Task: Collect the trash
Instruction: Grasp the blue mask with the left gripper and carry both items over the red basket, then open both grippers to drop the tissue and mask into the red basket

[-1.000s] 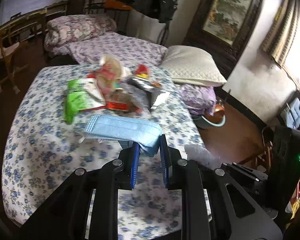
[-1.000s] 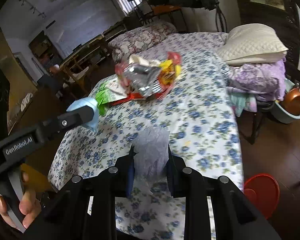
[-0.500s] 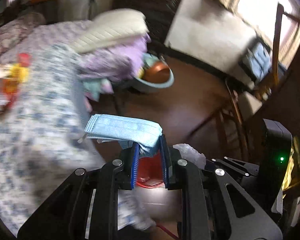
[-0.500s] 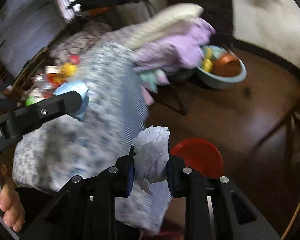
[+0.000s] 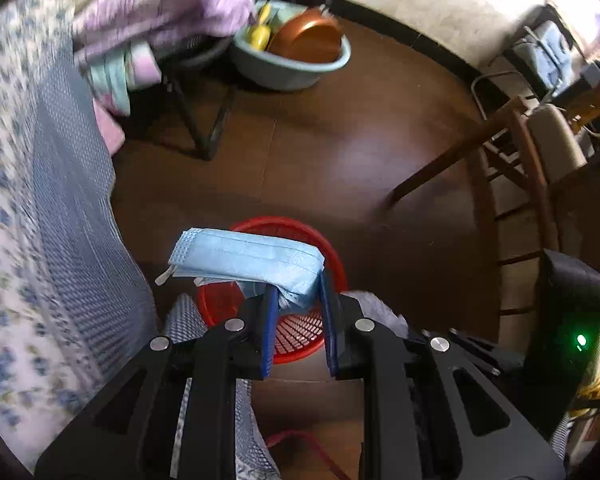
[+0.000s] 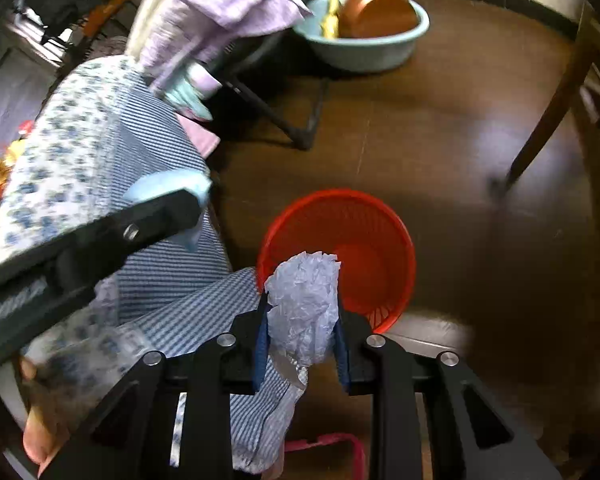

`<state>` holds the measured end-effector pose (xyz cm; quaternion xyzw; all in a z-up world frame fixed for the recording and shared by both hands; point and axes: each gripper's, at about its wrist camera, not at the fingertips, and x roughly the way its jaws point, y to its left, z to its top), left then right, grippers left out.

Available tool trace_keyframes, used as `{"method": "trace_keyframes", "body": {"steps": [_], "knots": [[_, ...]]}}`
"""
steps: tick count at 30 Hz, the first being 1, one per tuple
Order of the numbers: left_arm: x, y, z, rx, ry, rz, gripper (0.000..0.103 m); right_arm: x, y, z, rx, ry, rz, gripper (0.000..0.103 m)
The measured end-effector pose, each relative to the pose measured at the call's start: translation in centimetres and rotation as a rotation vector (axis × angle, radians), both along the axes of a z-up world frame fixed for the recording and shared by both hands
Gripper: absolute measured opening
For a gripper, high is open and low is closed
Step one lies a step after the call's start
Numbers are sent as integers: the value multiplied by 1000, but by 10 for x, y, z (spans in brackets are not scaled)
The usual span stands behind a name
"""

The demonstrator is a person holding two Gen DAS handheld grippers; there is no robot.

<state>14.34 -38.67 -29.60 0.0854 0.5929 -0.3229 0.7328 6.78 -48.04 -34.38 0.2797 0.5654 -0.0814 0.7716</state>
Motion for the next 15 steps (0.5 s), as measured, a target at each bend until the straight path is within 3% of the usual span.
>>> {"method": "trace_keyframes", "body": {"steps": [5, 15], "knots": [[18, 1, -32, 7, 74, 39, 21, 20, -2, -35, 14, 40, -12, 28], [32, -8, -47, -1, 92, 46, 21, 26, -10, -81, 28, 102, -37, 33]]}}
